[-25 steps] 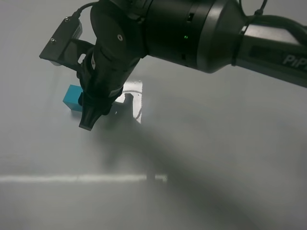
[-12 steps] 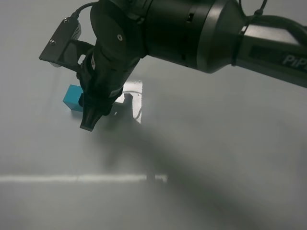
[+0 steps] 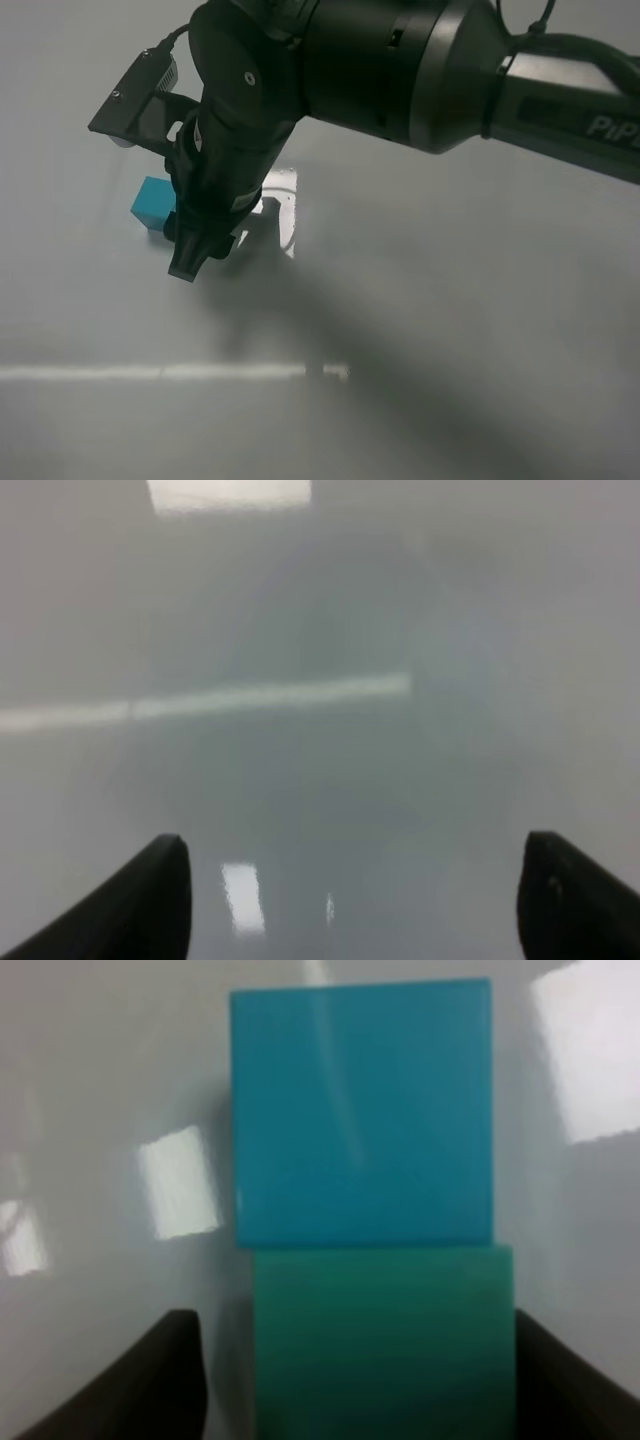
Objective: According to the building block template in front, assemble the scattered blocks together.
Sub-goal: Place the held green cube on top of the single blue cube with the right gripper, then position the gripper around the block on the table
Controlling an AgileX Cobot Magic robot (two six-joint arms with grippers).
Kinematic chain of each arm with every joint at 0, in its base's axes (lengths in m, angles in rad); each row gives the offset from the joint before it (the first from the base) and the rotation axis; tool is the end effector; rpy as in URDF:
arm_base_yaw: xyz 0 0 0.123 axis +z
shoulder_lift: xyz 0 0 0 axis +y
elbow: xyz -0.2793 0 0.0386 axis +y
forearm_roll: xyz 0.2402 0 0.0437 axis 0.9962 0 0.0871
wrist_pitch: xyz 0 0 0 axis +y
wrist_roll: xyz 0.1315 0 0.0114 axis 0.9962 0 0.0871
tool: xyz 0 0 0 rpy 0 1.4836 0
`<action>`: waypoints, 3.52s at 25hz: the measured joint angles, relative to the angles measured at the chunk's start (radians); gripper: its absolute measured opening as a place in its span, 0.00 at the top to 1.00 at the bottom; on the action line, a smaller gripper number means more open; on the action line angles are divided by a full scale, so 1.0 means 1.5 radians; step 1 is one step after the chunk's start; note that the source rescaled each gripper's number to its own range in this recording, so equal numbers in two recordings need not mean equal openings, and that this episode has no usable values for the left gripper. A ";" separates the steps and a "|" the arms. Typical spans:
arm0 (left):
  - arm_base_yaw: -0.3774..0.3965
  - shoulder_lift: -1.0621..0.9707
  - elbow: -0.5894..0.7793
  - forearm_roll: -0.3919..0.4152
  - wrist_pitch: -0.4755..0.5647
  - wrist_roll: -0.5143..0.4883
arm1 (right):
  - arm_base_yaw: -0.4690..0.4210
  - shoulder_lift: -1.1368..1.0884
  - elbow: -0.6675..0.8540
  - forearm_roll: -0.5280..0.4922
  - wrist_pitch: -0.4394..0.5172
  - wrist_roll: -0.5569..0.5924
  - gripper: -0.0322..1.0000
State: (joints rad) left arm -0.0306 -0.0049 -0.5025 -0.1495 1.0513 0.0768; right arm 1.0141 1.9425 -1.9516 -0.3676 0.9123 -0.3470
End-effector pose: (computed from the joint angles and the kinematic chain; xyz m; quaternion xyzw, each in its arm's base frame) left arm 0.0264 -0.0179 0.2579 0.0482 0.8451 -0.0624 0.5288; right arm 0.2786 0.3766 0.3258 -0.6145 0.6785 -0.0473 0.3998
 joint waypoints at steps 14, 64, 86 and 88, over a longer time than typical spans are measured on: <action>0.000 0.000 0.000 0.000 0.000 0.000 | 0.013 -0.002 -0.016 0.000 -0.043 0.008 0.39; 0.000 0.000 0.000 0.000 0.001 0.000 | -0.020 -0.053 -0.018 0.001 -0.023 -0.205 0.97; 0.000 0.000 0.000 0.000 0.001 0.000 | -0.032 -0.027 -0.018 0.031 -0.017 -0.217 0.97; 0.000 0.000 0.000 0.000 0.001 0.000 | -0.036 -0.027 -0.018 0.031 -0.017 -0.217 0.97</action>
State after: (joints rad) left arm -0.0306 -0.0049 -0.5025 -0.1495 1.0522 0.0768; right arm 0.9599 1.9014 -1.9786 -0.3216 0.8861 -0.6731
